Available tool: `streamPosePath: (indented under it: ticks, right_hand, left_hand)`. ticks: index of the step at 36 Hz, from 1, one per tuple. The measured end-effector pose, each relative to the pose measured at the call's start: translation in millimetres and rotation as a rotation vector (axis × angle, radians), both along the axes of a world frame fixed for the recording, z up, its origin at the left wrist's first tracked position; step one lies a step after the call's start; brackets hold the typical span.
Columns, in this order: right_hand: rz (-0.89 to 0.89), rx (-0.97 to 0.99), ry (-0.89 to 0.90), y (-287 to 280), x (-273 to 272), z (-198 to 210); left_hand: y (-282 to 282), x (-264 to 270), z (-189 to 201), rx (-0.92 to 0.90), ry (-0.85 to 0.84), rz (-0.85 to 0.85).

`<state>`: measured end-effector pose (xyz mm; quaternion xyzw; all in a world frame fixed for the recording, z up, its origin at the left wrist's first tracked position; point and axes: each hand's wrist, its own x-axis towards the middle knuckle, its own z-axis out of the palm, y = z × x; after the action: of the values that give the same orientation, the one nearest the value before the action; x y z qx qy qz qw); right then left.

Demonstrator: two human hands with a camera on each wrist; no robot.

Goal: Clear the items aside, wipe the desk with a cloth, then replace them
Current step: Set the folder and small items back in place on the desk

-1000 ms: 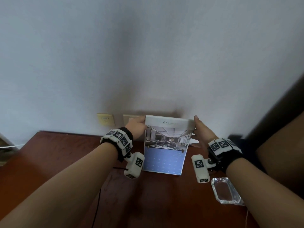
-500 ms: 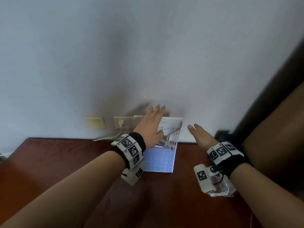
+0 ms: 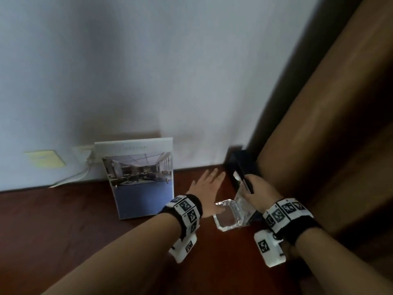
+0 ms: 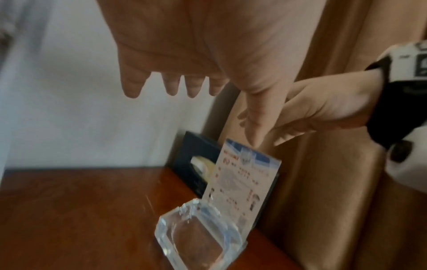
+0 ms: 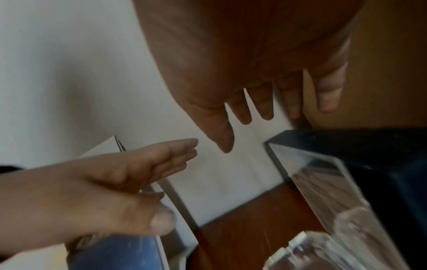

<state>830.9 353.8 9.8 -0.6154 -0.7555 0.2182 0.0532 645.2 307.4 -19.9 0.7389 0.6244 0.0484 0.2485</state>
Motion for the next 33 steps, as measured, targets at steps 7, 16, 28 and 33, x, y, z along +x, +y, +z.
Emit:
streamPosePath:
  ticks: [7, 16, 28, 33]
  right_hand:
    - [0.297, 0.048, -0.364, 9.9, 13.3, -60.3]
    - [0.215, 0.014, -0.017, 8.6, 22.6, -81.6]
    - [0.261, 0.120, -0.136, 15.9, 27.4, -81.3]
    - [0.301, 0.003, -0.006, 22.8, 28.6, -68.3]
  left_hand:
    - [26.7, 46.7, -55.2, -0.251, 0.049, 0.035]
    - [48.4, 74.7, -121.0, -0.382, 0.128, 0.159]
    - [44.3, 77.5, -130.2, -0.243, 0.154, 0.094]
    - [36.9, 72.7, -125.1, -0.209, 0.059, 0.163]
